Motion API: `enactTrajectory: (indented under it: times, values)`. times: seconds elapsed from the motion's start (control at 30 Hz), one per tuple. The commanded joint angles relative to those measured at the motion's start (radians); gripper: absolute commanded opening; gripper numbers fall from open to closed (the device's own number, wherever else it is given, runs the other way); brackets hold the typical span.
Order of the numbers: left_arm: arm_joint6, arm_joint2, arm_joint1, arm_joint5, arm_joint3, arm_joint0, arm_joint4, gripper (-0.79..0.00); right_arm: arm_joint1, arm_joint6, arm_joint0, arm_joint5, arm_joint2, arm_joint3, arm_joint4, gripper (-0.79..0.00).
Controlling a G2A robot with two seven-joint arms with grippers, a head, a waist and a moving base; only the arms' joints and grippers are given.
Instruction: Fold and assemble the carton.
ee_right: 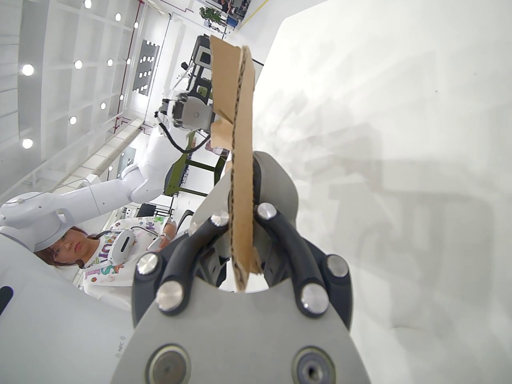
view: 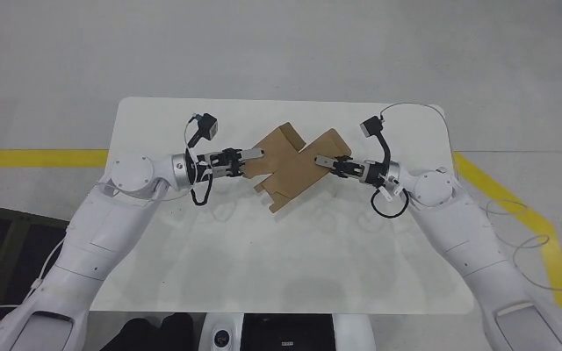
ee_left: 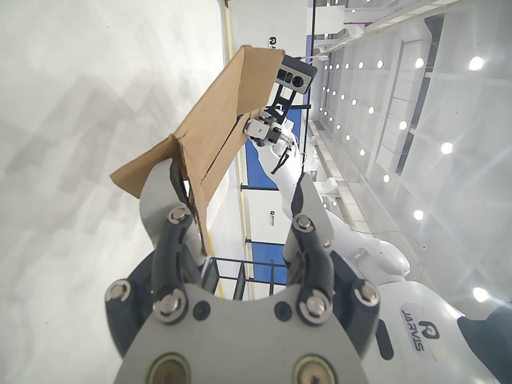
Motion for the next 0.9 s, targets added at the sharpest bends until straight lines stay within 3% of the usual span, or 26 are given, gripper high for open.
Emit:
enactTrajectory:
  times: [0.0,0.47,0.63,0.83,0.87]
  values:
    - [0.001,0.002,-0.002,0.001,0.003,-0.001,0.010,-0.394,-0.001,0.000,-0.002,-0.001,0.003,0.000,-0.001,-0.785]
    - [-0.003,0.003,-0.011,0.005,0.018,0.000,0.061,-0.563,-0.010,0.012,-0.009,0.002,0.017,-0.001,-0.006,-0.785]
    - [-0.012,0.002,-0.014,0.017,0.019,0.002,0.064,-0.785,-0.014,0.014,-0.010,0.000,0.021,0.001,-0.007,-0.785]
    - [-0.013,-0.005,-0.017,0.025,0.018,0.002,0.059,-0.785,-0.018,0.019,-0.010,-0.001,0.026,0.007,-0.003,-0.785]
    - [-0.014,-0.007,-0.018,0.025,0.017,0.002,0.057,-0.785,-0.019,0.019,-0.011,0.000,0.028,0.009,0.000,-0.557]
